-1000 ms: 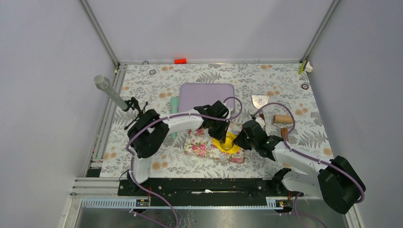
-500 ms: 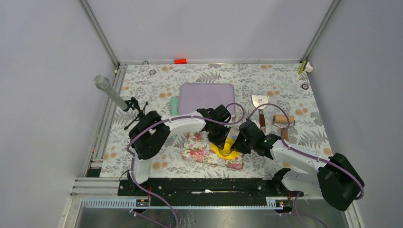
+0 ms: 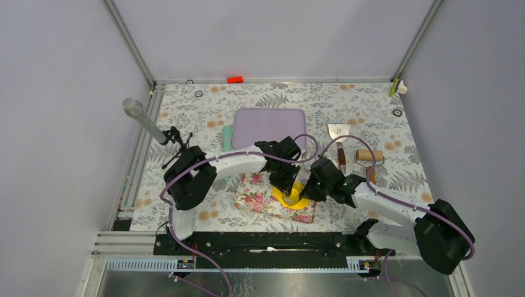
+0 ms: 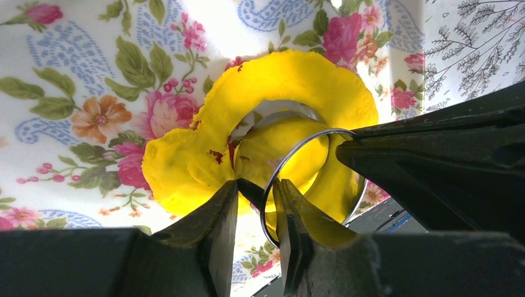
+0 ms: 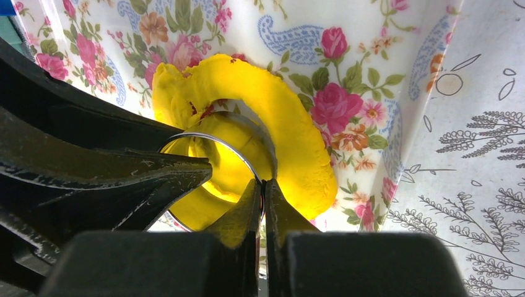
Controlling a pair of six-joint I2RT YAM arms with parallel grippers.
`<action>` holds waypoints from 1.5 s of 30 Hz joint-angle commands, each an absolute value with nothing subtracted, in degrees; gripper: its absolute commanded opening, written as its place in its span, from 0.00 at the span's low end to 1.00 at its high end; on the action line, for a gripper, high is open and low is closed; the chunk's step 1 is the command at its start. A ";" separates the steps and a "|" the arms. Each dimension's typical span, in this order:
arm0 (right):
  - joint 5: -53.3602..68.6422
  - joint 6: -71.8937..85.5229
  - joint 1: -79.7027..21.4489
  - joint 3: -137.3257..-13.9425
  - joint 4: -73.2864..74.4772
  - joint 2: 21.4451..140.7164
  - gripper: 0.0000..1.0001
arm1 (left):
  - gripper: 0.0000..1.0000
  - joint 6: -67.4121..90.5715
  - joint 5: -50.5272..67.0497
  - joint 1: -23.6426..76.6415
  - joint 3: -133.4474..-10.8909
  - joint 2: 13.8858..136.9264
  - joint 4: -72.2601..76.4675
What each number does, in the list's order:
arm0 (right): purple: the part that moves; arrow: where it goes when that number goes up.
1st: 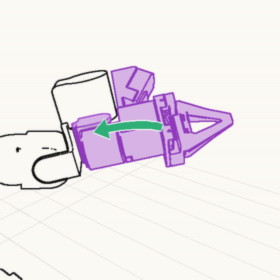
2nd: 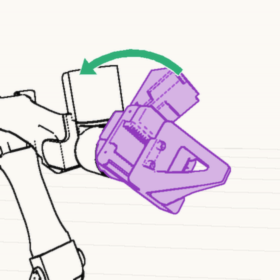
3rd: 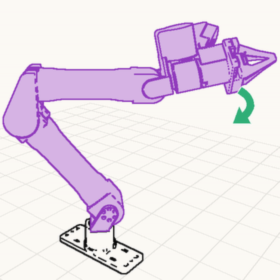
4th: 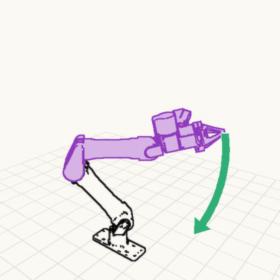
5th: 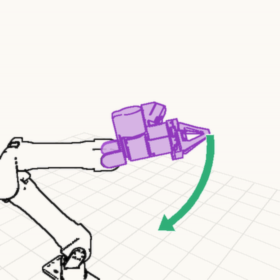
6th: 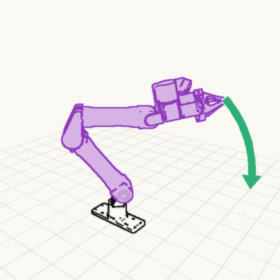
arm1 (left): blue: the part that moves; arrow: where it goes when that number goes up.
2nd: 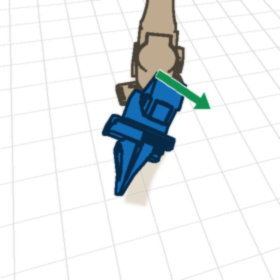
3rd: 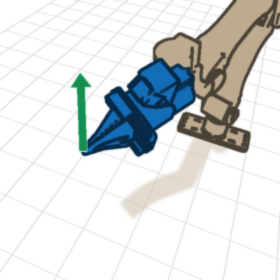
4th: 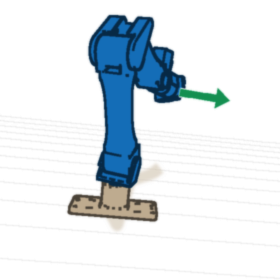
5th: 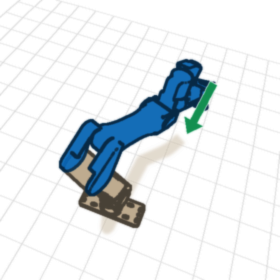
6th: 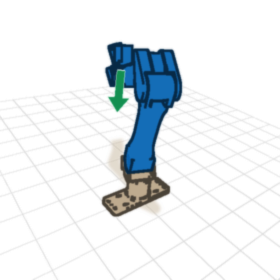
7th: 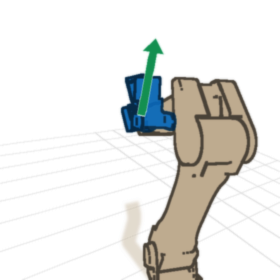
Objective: Roll out the dumpling wrappers from the dough
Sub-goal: Pick up the dumpling mold from the dumpling wrapper, then place the dumpling mold at the center of the board.
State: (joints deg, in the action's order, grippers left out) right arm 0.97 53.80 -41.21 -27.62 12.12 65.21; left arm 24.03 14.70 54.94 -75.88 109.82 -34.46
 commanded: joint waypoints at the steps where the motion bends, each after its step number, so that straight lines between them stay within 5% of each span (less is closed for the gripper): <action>1: -2.97 53.79 -40.81 -30.01 14.19 64.87 0.00 | 0.29 23.36 14.17 55.46 -75.40 106.82 -41.92; 24: -5.42 51.50 -40.85 -39.21 19.31 60.04 0.00 | 0.31 24.42 12.59 53.57 -77.47 100.20 -44.26; 27: -7.81 50.56 -40.79 -41.10 20.54 61.46 0.00 | 0.63 24.86 14.00 52.31 -77.97 97.42 -44.14; 30: -10.77 48.64 -40.50 -44.02 22.99 64.30 0.00 | 0.79 24.74 14.03 50.90 -79.37 94.84 -45.39; 45: -9.80 45.19 -35.75 -50.71 18.87 71.34 0.00 | 0.80 27.66 17.54 47.03 -78.44 85.30 -39.99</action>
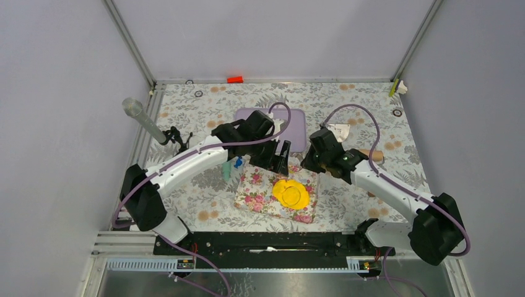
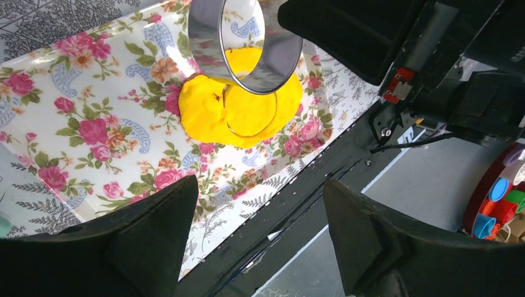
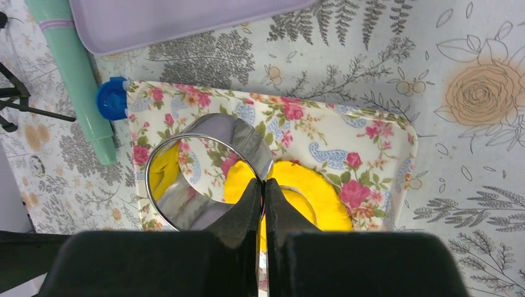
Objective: Roll out the dumpling wrappers from the dough
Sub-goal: Place the dumpling mold at the center of the board.
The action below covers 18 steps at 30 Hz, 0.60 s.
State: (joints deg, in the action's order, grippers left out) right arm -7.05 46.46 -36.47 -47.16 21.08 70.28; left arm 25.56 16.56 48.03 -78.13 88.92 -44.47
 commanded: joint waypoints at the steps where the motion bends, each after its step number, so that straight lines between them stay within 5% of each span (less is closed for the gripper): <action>1: -9.95 44.75 -34.84 -51.10 18.76 71.76 0.00 | 0.79 28.47 17.30 46.65 -77.79 84.01 -38.91; 10: -4.86 36.22 -15.16 -58.67 17.44 81.75 0.00 | 0.80 32.30 14.70 37.43 -69.13 73.10 -37.52; 18: -6.01 34.14 -12.39 -77.52 18.71 101.90 0.00 | 0.81 36.22 16.91 31.09 -58.19 66.33 -35.65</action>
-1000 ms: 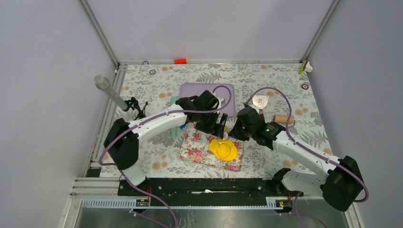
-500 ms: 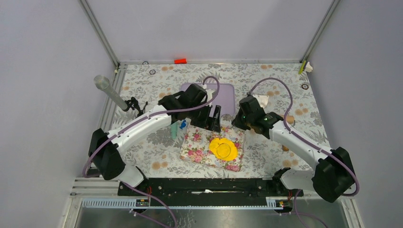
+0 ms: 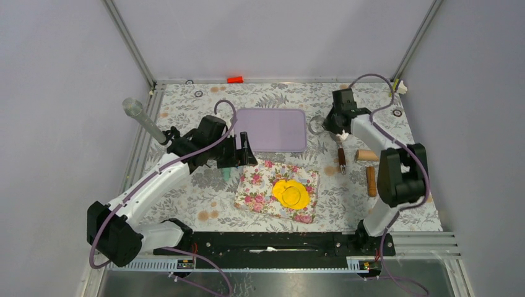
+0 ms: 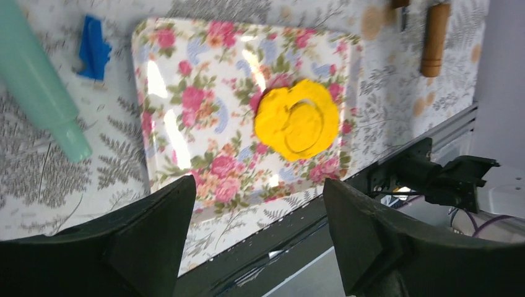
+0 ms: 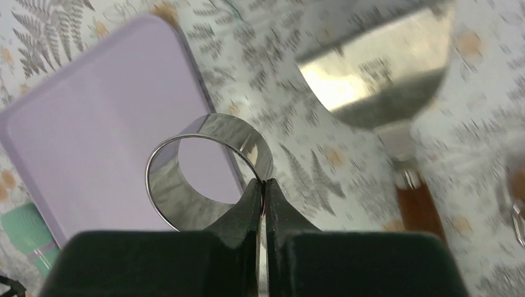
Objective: Roll out the dumpling wrappers from the dough
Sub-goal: Place the dumpling mold at the center of the board.
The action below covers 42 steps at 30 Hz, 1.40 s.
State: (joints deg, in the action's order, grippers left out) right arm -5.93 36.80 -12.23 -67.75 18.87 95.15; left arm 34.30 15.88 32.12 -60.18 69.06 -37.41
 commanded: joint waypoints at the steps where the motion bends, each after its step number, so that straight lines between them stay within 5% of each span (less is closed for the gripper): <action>1: -6.38 34.05 -12.40 -80.30 19.36 104.46 0.00 | 0.81 35.88 16.60 31.03 -57.92 65.62 -36.39; 7: -9.93 35.48 -12.27 -94.66 23.99 119.17 0.00 | 0.82 34.93 12.32 30.72 -56.61 60.80 -40.83; 16: -16.65 35.95 -10.95 -103.62 27.33 125.38 0.00 | 0.83 34.28 10.20 29.97 -54.51 56.04 -44.62; 17: -16.34 35.55 -10.91 -103.89 27.49 125.63 0.05 | 0.83 34.35 10.13 29.97 -54.15 55.84 -44.57; 20: -14.32 34.01 -10.81 -104.14 27.43 125.53 0.63 | 0.83 34.54 9.42 29.97 -53.64 55.93 -44.35; 21: -13.62 33.52 -10.81 -104.23 27.59 125.12 0.75 | 0.83 34.46 9.14 29.97 -53.66 56.18 -44.30; 24: -14.29 32.66 -10.81 -105.02 29.71 122.06 0.88 | 0.90 35.16 6.54 29.88 -54.10 56.79 -44.73; 28: -12.90 31.93 -10.85 -100.02 29.80 111.00 0.88 | 0.94 35.49 3.83 29.71 -54.53 58.40 -44.70; 33: -3.49 33.55 -11.88 -72.09 18.04 86.51 0.81 | 0.87 33.35 2.58 30.18 -53.37 63.35 -43.30; 37: -3.54 34.37 -20.07 -53.06 16.18 69.32 0.70 | 0.81 33.77 -9.14 40.89 -54.66 66.37 -43.96; 40: 0.60 40.99 -23.76 -42.10 18.10 60.22 0.47 | 0.74 37.42 -2.88 41.91 -49.35 67.02 -35.76; 42: 2.92 47.55 -26.72 -35.89 19.15 54.19 0.40 | 0.71 38.97 1.74 41.76 -45.33 68.09 -28.27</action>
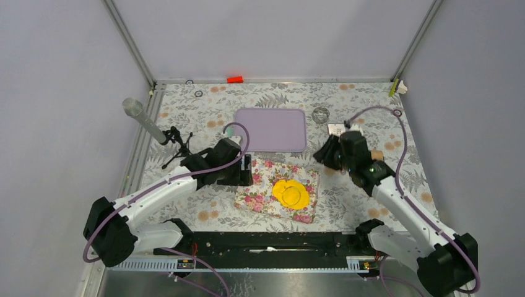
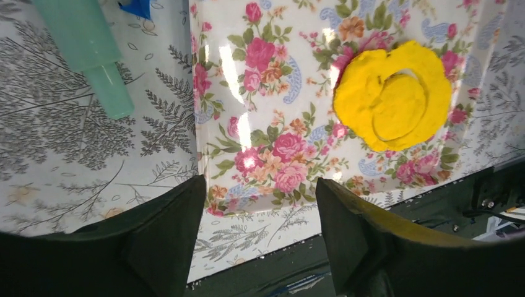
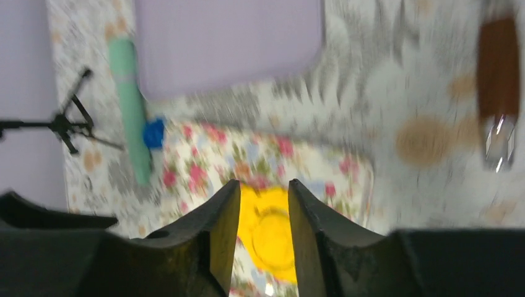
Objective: Roll out the dumpling wrappers from the dough
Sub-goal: Place the dumpling mold at the center of the board, then remove the dumpling wrapper from the work surface.
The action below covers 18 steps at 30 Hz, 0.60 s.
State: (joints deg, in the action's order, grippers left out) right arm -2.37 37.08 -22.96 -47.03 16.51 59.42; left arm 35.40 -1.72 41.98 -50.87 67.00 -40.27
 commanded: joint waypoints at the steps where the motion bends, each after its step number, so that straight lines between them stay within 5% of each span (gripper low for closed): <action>1: 3.77 50.25 -28.30 -33.09 19.58 52.07 0.39 | 0.71 39.93 3.79 41.83 -44.00 69.20 -24.53; 8: 3.44 60.90 -40.09 -24.80 21.17 44.18 0.26 | 0.71 44.27 11.41 41.83 -39.48 77.41 -15.45; 18: -1.58 61.91 -49.93 -25.02 11.65 57.30 0.26 | 0.73 45.00 10.70 41.79 -38.70 78.30 -15.33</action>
